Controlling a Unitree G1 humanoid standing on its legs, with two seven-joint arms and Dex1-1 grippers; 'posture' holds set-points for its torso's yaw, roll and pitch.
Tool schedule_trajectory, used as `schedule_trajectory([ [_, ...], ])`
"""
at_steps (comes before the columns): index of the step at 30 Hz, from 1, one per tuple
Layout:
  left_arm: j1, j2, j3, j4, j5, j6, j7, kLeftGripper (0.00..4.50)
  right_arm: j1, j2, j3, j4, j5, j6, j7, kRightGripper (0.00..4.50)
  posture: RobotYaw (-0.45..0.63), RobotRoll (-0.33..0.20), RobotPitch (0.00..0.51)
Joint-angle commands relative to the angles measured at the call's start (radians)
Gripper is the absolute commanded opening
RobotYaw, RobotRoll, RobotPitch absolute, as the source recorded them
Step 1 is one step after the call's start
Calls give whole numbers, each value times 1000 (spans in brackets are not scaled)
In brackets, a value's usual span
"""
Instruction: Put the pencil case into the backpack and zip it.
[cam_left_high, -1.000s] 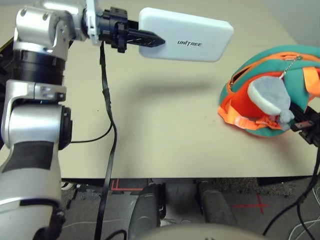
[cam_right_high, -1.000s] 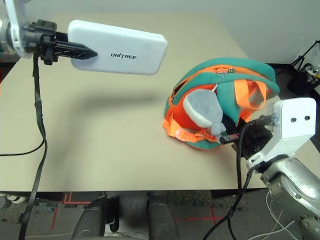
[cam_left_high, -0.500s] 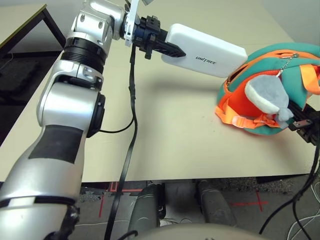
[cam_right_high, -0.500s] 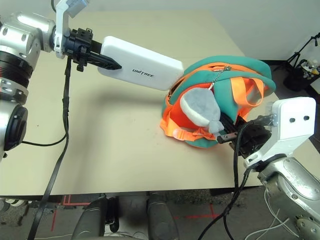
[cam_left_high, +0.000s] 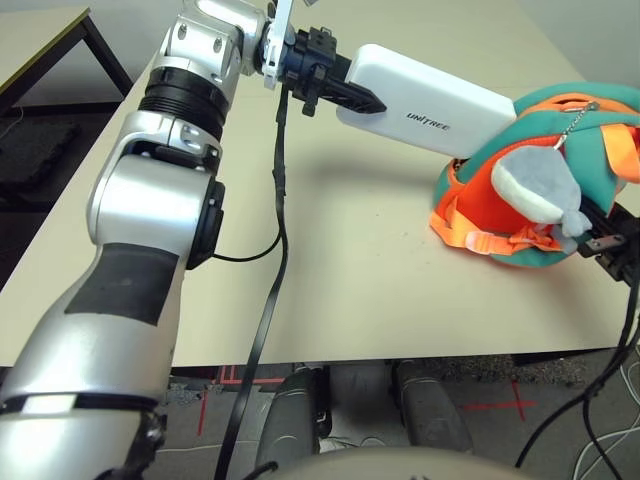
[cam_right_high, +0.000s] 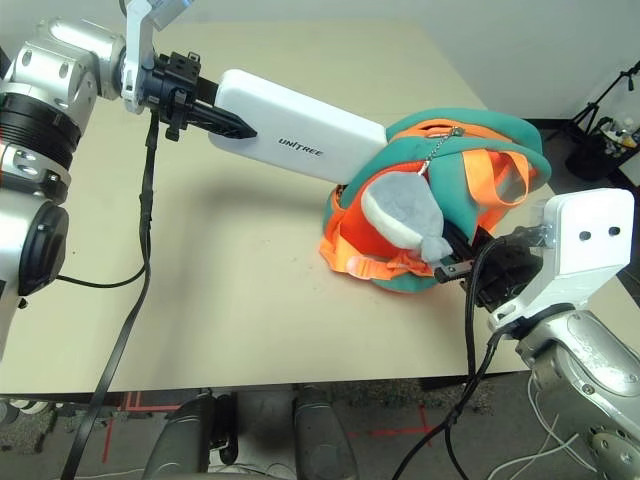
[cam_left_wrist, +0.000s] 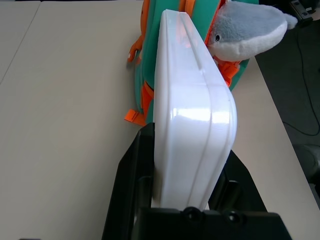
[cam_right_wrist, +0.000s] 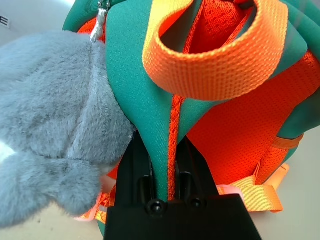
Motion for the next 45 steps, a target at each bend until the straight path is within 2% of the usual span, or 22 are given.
schedule_trajectory([
  [1, -15, -19, -17, -23, -38, -8, -12, 1399, -13, 8, 12, 4, -22, 11, 17, 273, -326, 0, 145],
  [13, -24, 10, -65, -71, -155, 71, -12, 1399, -29, 39, 34, 46, -101, 5, 79, 273, -315, 0, 137],
  [16, -32, -4, -78, -66, -157, 68, -12, 1399, -35, 49, 38, 50, -118, 8, 91, 273, -319, 0, 137],
  [19, -36, -34, -83, -52, -155, 69, -12, 1399, -49, 58, 46, 54, -132, 12, 98, 273, -325, 0, 139],
  [26, -28, -135, -69, 29, -67, -16, -12, 1399, -86, 74, 75, 53, -155, 21, 104, 273, -335, 0, 142],
  [36, -27, -270, 5, 118, 38, -118, 173, 1399, -136, 97, 103, 55, -178, 41, 104, 273, -354, 0, 151],
  [45, 1, -368, 19, 119, 80, -130, 212, 1399, -182, 117, 140, 63, -201, 54, 110, 273, -357, 0, 151],
])
